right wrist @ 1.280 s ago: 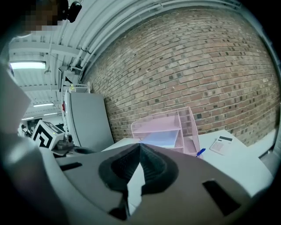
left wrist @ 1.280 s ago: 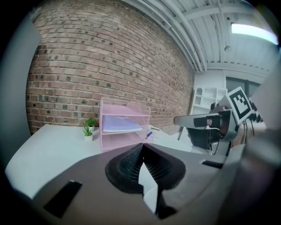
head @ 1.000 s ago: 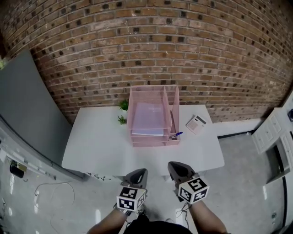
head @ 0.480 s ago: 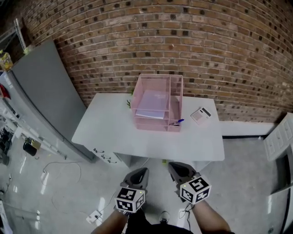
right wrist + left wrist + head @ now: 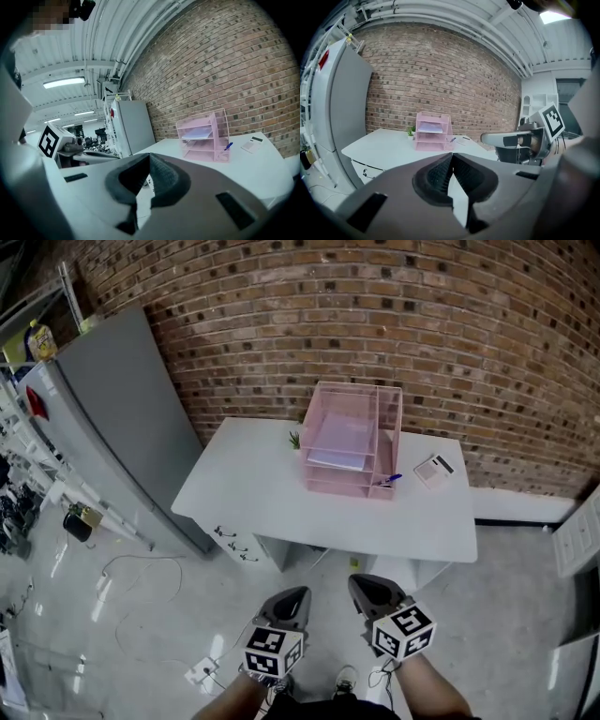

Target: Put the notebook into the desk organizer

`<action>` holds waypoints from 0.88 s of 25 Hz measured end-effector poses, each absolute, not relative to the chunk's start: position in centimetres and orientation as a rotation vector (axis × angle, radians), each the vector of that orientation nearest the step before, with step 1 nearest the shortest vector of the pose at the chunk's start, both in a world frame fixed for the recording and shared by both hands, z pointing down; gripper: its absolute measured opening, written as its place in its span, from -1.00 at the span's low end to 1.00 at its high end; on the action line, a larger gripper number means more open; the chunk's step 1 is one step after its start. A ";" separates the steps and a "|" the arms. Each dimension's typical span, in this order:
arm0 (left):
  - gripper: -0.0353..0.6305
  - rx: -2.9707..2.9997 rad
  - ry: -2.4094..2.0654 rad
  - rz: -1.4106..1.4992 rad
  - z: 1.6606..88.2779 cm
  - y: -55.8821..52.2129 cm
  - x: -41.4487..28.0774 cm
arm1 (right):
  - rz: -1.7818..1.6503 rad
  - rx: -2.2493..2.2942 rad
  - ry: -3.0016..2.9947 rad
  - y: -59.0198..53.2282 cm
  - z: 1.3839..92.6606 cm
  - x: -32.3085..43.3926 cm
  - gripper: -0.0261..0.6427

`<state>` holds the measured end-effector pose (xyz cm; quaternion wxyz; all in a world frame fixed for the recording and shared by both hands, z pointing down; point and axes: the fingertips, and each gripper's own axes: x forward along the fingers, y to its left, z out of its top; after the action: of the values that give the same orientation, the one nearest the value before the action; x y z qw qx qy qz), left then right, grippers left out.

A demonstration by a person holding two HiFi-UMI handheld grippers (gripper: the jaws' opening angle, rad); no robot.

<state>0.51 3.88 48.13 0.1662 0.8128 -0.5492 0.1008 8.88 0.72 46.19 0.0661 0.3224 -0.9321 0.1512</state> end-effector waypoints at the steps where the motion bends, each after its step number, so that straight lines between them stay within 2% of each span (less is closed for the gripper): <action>1: -0.88 2.315 -1.565 0.284 48.0 4.0 -0.2 | 0.462 0.977 -2.809 0.9 46.2 8.2 -0.91; 8: -0.88 2.350 -1.514 0.256 47.6 4.3 -3.8 | 0.451 1.037 -2.782 2.1 45.7 4.5 -0.91; 22: -0.88 2.422 -1.397 0.240 47.3 3.0 -5.0 | 0.466 1.193 -2.719 1.4 45.3 3.9 -0.91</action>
<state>-4.95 2.96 47.29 0.1668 0.8510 -0.4908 0.0844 3.90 1.44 45.31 0.0679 0.3959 -0.9026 0.1547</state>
